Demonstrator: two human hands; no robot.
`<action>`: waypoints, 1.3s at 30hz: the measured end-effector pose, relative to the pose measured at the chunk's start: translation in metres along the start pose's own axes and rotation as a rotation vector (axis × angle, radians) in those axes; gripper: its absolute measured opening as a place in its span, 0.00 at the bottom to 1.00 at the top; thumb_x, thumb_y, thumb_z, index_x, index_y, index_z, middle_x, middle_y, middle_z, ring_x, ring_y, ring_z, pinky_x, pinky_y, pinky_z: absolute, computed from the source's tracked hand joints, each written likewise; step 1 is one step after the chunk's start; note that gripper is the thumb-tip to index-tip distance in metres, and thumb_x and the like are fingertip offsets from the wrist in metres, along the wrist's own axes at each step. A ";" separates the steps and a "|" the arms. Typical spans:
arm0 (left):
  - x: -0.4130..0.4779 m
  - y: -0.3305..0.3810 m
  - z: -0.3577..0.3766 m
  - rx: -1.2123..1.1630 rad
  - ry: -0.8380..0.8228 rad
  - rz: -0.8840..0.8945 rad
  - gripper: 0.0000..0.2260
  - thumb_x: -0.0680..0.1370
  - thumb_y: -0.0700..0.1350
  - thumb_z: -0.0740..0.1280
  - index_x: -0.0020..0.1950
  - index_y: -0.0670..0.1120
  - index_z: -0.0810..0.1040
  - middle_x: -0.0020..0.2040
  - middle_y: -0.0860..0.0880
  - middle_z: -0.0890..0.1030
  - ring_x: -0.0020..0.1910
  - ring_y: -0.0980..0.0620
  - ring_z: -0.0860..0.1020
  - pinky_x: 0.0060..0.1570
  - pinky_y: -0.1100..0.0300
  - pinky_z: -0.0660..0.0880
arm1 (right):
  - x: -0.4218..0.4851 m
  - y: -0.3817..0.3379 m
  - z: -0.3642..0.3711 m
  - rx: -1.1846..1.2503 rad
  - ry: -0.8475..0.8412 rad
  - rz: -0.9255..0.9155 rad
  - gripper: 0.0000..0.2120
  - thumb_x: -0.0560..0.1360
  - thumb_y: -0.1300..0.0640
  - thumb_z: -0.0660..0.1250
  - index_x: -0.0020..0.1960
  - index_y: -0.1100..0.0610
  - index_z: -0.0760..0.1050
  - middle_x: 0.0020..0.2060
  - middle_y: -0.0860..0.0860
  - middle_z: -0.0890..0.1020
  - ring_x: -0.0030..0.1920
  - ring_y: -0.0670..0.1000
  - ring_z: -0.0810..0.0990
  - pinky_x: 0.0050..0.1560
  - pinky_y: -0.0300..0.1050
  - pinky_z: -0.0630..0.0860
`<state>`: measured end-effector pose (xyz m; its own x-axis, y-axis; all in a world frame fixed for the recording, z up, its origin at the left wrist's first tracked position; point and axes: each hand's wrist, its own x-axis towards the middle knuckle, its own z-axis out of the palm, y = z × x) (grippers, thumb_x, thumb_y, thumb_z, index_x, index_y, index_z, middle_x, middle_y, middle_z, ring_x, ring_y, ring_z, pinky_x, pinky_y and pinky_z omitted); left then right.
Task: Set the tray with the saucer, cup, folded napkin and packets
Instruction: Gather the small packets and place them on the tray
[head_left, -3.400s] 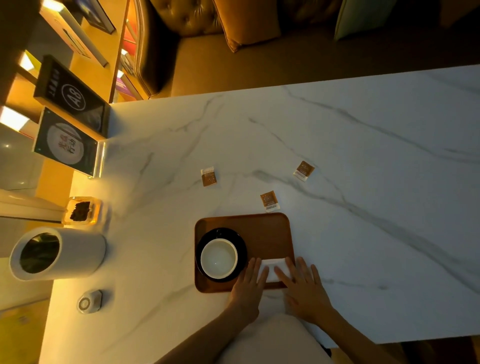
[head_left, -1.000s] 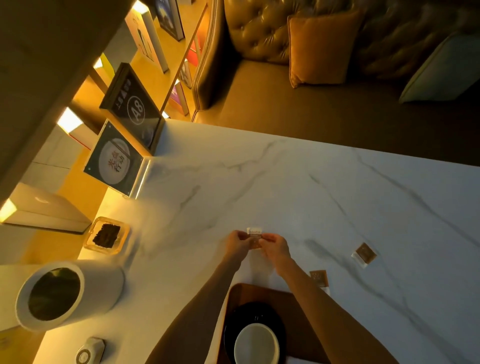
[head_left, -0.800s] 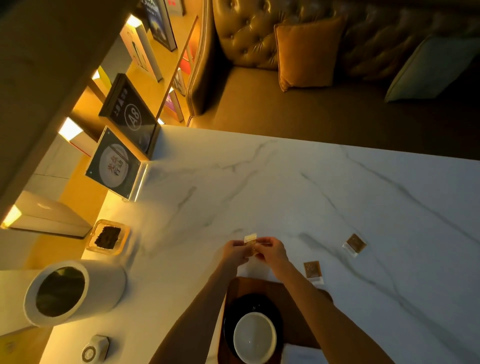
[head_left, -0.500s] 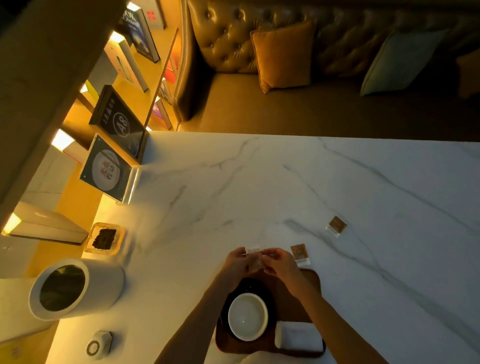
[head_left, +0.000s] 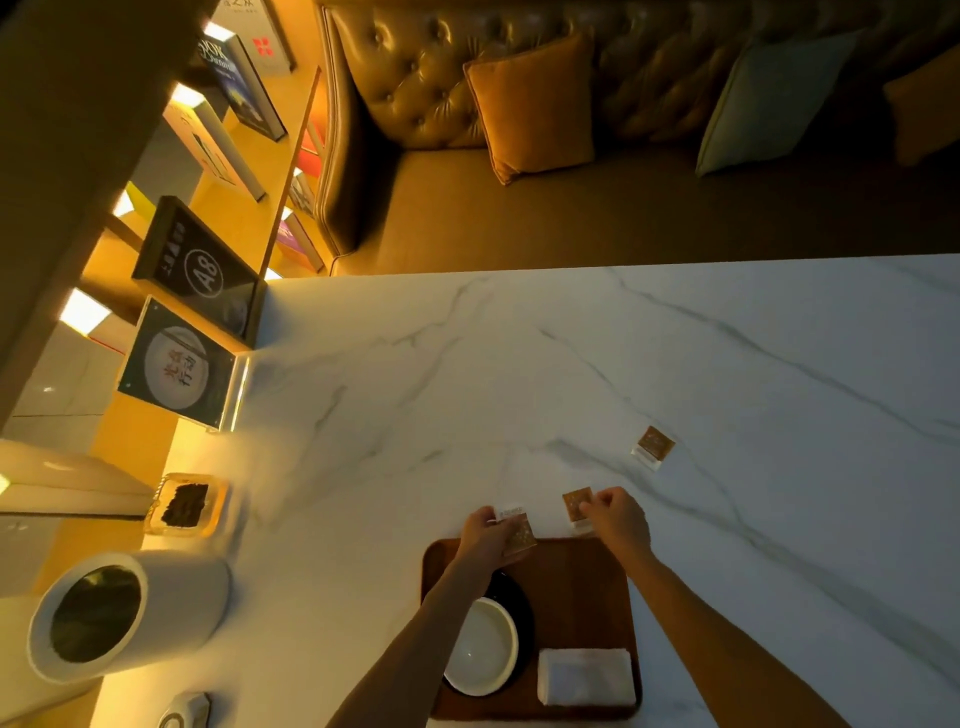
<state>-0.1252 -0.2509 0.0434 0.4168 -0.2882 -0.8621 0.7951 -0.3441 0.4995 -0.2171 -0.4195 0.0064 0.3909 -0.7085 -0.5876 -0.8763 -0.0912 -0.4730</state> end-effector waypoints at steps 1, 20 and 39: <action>0.003 0.001 0.000 0.003 0.009 -0.007 0.14 0.79 0.36 0.66 0.63 0.34 0.72 0.62 0.33 0.77 0.56 0.39 0.79 0.52 0.45 0.81 | 0.001 0.000 0.003 -0.043 -0.004 0.005 0.15 0.74 0.53 0.70 0.55 0.61 0.75 0.51 0.58 0.82 0.50 0.56 0.80 0.47 0.47 0.77; 0.059 0.030 0.002 0.145 -0.031 -0.079 0.12 0.78 0.32 0.59 0.60 0.39 0.74 0.57 0.37 0.80 0.51 0.42 0.80 0.47 0.51 0.80 | 0.020 -0.009 0.020 -0.293 -0.010 -0.132 0.09 0.74 0.54 0.68 0.52 0.55 0.74 0.53 0.56 0.74 0.51 0.56 0.77 0.48 0.46 0.77; 0.065 0.027 -0.015 -0.040 -0.165 -0.202 0.13 0.82 0.51 0.60 0.55 0.42 0.74 0.52 0.41 0.77 0.52 0.42 0.79 0.54 0.45 0.79 | 0.034 -0.053 0.017 -0.056 -0.469 -0.440 0.12 0.78 0.60 0.59 0.45 0.47 0.78 0.45 0.48 0.82 0.45 0.46 0.80 0.41 0.35 0.74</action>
<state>-0.0702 -0.2659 0.0001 0.1726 -0.3604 -0.9167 0.8732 -0.3745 0.3117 -0.1525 -0.4269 -0.0002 0.7872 -0.2170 -0.5772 -0.6148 -0.3486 -0.7075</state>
